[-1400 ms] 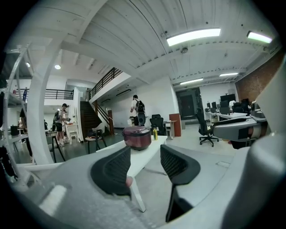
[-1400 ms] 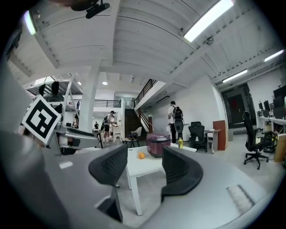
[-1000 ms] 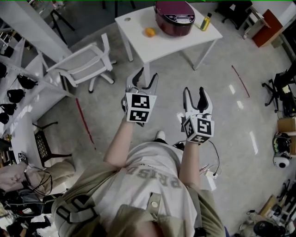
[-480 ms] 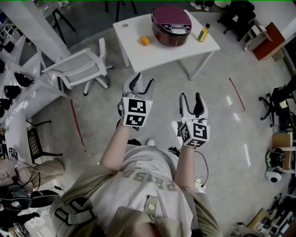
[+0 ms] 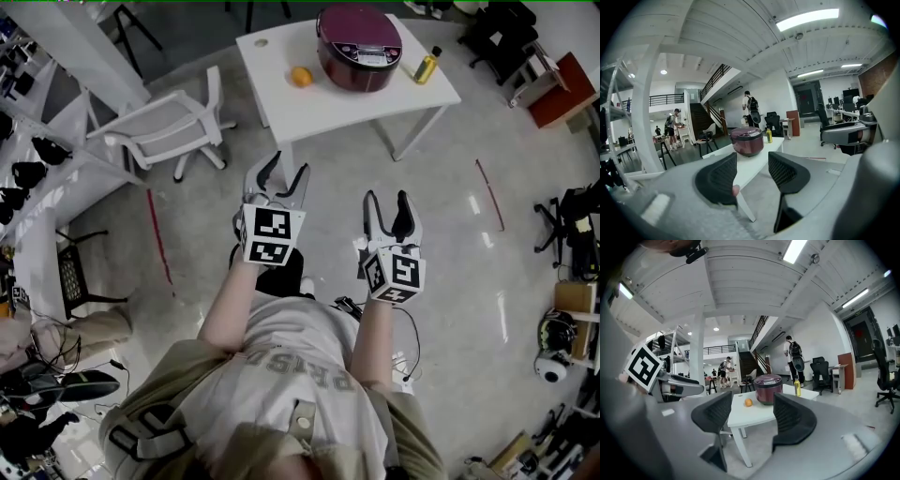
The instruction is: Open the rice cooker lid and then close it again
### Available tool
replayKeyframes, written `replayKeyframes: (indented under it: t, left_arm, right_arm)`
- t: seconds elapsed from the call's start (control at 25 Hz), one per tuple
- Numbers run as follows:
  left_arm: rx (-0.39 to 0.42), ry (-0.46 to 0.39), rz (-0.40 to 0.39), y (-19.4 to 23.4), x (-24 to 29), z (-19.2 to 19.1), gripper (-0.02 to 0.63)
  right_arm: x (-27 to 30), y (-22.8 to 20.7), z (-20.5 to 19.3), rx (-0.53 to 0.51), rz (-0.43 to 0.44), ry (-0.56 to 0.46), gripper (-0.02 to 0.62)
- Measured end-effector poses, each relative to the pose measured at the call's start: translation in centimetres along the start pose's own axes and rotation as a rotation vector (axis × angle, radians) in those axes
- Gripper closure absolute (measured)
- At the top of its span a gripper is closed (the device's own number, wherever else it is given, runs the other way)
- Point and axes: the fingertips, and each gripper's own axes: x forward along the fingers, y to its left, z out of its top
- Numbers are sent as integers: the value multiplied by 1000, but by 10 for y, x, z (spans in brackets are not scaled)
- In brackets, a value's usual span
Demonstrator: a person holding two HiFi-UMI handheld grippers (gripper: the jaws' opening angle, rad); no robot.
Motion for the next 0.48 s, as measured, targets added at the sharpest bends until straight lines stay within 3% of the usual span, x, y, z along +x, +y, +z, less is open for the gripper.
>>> replayKeyframes:
  t: [0.48]
  left_arm:
    - [-12,-6,-61,5,94,22,387]
  right_arm:
    - [72,-36,6,-19,-3,41,328]
